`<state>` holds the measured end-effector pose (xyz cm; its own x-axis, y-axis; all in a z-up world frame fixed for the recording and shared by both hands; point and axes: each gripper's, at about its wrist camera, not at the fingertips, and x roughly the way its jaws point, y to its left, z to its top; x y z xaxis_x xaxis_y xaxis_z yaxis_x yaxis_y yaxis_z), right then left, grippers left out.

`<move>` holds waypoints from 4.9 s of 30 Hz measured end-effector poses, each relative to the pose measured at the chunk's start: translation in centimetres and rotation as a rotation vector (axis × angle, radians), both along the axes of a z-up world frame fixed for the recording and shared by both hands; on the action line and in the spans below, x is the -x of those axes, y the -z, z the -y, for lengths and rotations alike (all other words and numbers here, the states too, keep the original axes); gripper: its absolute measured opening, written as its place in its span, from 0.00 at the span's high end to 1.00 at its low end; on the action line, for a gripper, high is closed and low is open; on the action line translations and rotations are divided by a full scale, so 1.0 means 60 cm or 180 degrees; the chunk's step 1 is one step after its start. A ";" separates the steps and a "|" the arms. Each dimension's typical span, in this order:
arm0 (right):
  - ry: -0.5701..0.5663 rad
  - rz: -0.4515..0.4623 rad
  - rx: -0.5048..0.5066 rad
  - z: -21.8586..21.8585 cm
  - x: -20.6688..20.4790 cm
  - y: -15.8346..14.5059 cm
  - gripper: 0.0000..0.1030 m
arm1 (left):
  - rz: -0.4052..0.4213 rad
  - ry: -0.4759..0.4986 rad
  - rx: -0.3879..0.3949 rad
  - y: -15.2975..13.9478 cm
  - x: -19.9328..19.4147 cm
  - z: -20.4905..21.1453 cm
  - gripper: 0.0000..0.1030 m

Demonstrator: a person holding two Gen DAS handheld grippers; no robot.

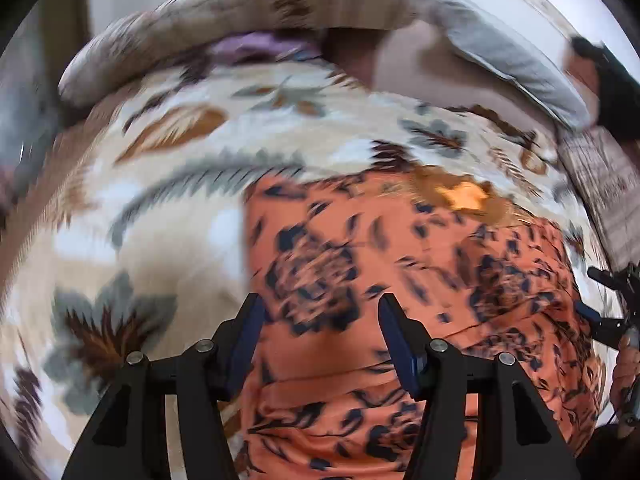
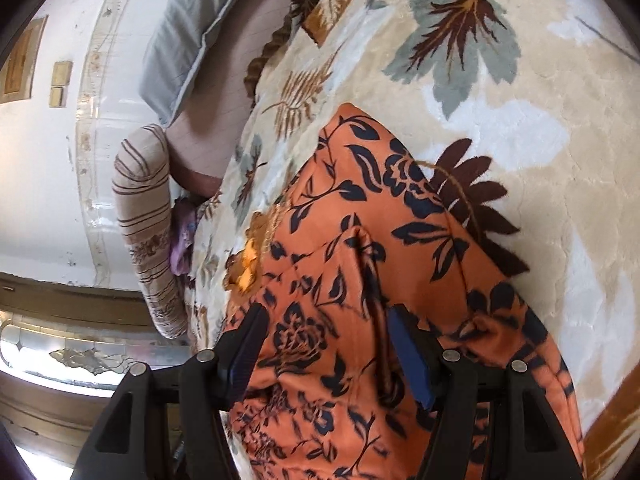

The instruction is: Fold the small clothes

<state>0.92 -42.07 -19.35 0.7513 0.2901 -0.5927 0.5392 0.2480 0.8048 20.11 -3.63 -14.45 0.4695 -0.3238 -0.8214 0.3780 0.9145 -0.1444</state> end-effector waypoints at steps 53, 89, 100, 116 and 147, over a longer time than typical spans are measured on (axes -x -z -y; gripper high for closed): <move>-0.1839 0.0060 0.1269 -0.219 -0.184 -0.038 0.84 | 0.0119 -0.0200 0.0140 0.053 -0.017 -0.003 0.29; -0.0556 -0.0369 0.1325 -0.032 -0.199 -0.037 0.82 | -0.0002 -0.0580 0.0253 0.040 -0.129 -0.015 0.24; -0.1256 -0.0450 0.1390 -0.143 -0.209 -0.025 0.80 | -0.0141 -0.0463 -0.0145 0.074 -0.126 -0.001 0.21; -0.1525 -0.0224 0.1179 -0.186 -0.176 -0.037 0.78 | -0.0140 0.0046 -0.0260 0.067 -0.039 0.039 0.21; -0.1092 0.0070 0.1344 -0.175 0.142 -0.092 0.25 | -0.0855 -0.0084 -0.0152 0.065 0.340 -0.204 0.21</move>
<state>-7.63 -31.55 -13.82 0.6688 0.2610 -0.6961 0.3546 0.7109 0.6073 -0.30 8.60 -18.38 0.2405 -0.2721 -0.9317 0.3078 0.9317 -0.1927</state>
